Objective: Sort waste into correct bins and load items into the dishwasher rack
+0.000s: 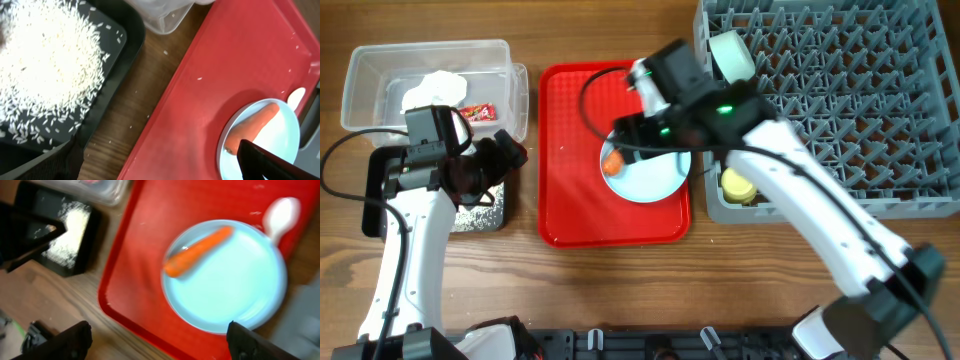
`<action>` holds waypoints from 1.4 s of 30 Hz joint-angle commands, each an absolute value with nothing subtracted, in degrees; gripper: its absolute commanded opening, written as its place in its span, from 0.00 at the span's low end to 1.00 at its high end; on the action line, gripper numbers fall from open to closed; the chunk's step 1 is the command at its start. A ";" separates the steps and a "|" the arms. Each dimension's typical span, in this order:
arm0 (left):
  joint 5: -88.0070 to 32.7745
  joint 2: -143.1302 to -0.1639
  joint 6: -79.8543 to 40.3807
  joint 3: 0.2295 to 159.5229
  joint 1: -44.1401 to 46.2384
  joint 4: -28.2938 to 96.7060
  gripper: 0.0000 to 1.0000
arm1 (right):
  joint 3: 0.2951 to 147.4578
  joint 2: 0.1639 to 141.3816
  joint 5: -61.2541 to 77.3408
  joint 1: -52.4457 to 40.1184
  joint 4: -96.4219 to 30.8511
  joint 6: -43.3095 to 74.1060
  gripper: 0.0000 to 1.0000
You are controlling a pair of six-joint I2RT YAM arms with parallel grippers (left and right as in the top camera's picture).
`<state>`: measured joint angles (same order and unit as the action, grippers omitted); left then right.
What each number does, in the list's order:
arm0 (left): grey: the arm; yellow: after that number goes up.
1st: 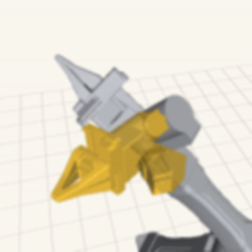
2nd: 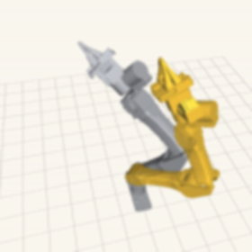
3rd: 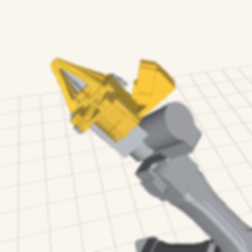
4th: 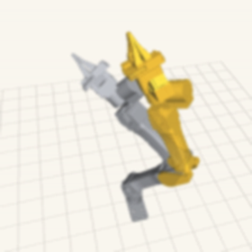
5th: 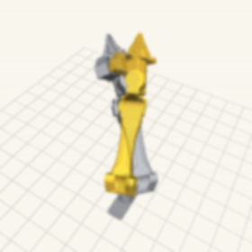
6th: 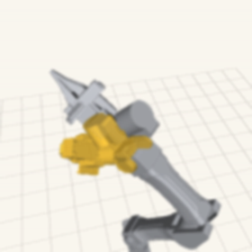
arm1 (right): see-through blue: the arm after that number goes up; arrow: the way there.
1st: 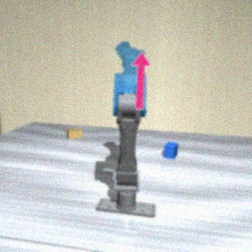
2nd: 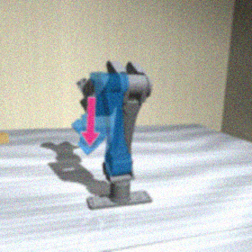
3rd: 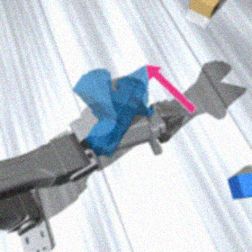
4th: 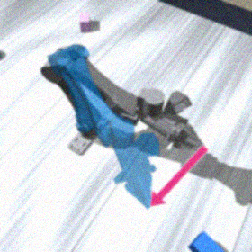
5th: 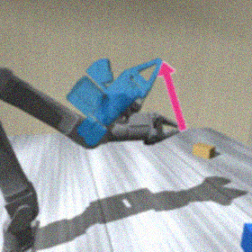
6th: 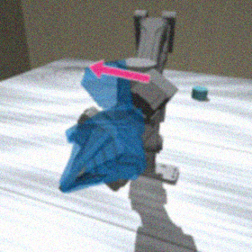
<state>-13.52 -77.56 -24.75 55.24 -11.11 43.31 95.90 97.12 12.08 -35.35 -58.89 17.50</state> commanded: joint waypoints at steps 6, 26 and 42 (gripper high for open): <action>-28.64 -78.67 -9.89 55.40 -0.97 27.05 1.00 | 96.01 83.50 3.75 -16.03 -68.53 14.94 0.91; 5.61 -107.68 -1.72 55.42 27.38 9.28 0.27 | 95.98 82.70 3.79 -12.84 -72.12 13.50 0.91; 17.72 -83.66 -11.73 67.70 26.26 40.16 0.07 | 95.98 82.72 3.81 -12.84 -73.01 13.50 0.91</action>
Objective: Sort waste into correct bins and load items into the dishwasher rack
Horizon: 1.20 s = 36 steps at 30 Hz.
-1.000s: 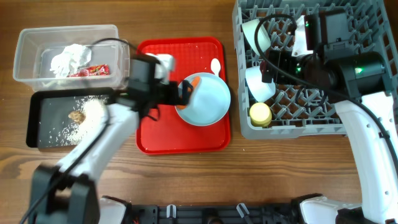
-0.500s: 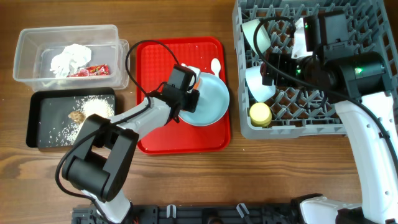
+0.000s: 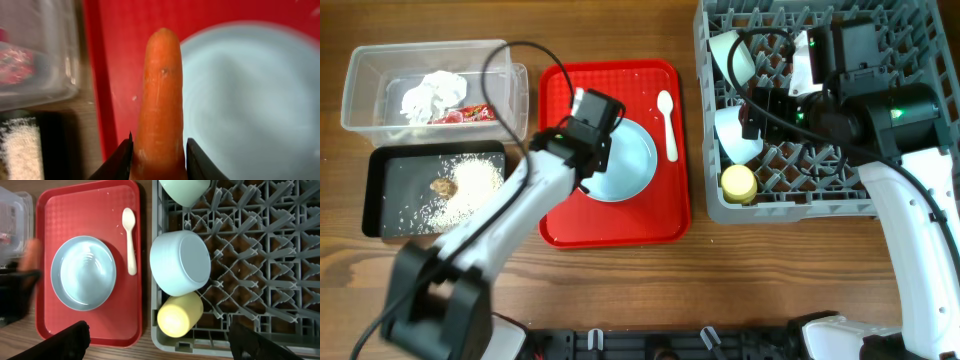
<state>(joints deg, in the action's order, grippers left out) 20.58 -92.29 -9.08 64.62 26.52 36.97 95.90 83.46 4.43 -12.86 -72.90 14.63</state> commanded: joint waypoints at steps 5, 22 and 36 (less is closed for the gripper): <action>17.65 -73.47 -26.41 67.68 12.19 55.09 0.04 | 95.98 82.72 3.79 -12.84 -73.32 13.47 0.92; 15.22 -105.16 -57.87 67.29 -17.15 41.08 0.19 | 95.98 82.70 3.79 -12.84 -73.78 13.43 0.92; -12.29 -82.30 -29.26 72.88 -16.51 46.28 0.96 | 94.19 91.00 14.74 -22.46 -62.08 20.10 0.84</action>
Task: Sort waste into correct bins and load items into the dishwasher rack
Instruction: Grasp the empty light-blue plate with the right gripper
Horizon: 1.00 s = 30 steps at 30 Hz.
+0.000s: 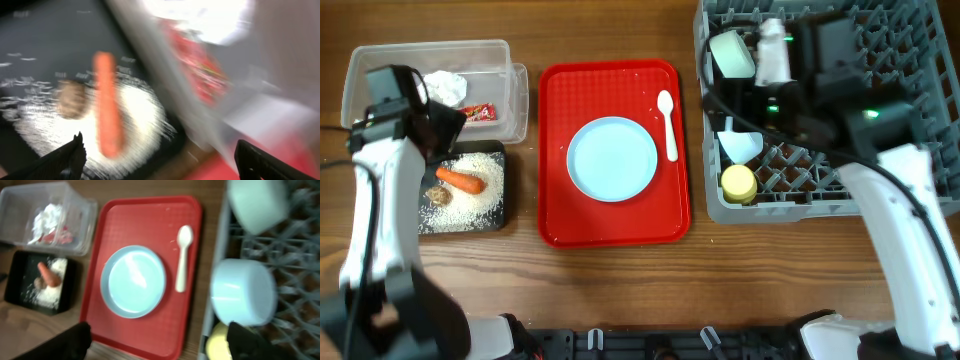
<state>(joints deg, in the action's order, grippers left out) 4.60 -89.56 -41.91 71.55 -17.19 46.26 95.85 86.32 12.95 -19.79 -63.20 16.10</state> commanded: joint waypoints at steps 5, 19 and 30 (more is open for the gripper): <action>-16.47 -75.75 -19.57 72.88 -7.90 47.37 1.00 | 88.33 104.99 13.87 -26.89 -56.58 37.80 0.61; -14.94 -82.96 -16.71 72.86 -3.11 47.40 1.00 | 87.29 122.80 15.88 -33.21 -46.04 40.64 0.43; -14.96 -82.96 -16.71 72.86 -3.11 47.42 1.00 | 82.41 122.80 16.75 -33.52 -41.56 38.89 0.04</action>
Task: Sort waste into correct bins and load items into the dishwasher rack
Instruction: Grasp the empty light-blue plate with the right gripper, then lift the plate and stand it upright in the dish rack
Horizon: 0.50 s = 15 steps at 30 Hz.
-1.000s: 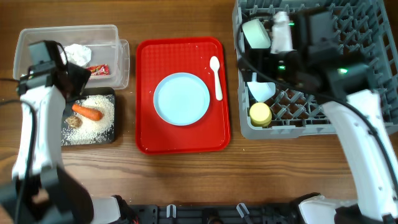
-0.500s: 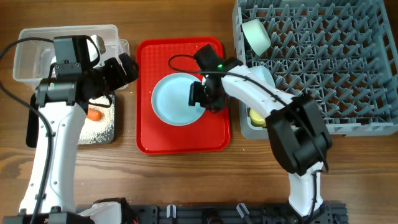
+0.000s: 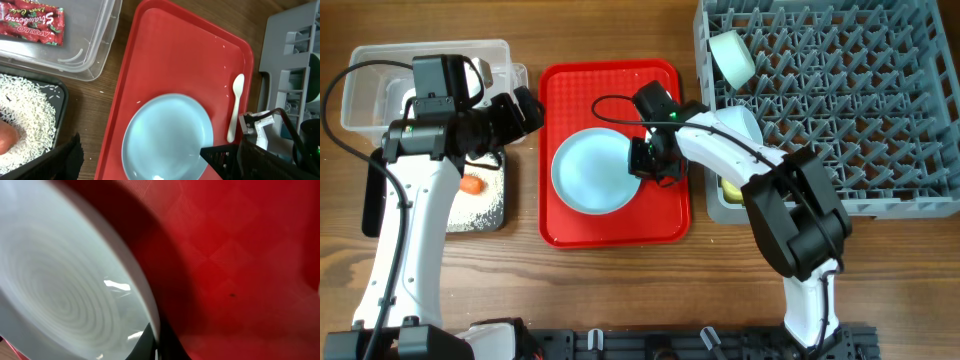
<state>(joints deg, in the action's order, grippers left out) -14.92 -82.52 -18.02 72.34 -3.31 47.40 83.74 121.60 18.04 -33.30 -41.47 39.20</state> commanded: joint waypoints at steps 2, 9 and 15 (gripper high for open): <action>-14.94 -82.96 -16.71 72.86 -3.11 47.40 1.00 | 83.00 122.56 17.47 -32.88 -42.37 33.43 0.04; -14.96 -82.96 -16.71 72.86 -3.11 47.42 1.00 | 93.01 104.84 17.34 -19.68 -52.56 18.68 0.04; -14.96 -82.96 -16.71 72.86 -3.11 47.42 1.00 | 95.04 85.14 -0.56 -13.52 -51.44 16.80 0.04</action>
<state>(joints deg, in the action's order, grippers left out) -14.90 -82.52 -18.02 72.34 -3.31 47.42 94.17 90.21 12.58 -14.94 -51.77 18.09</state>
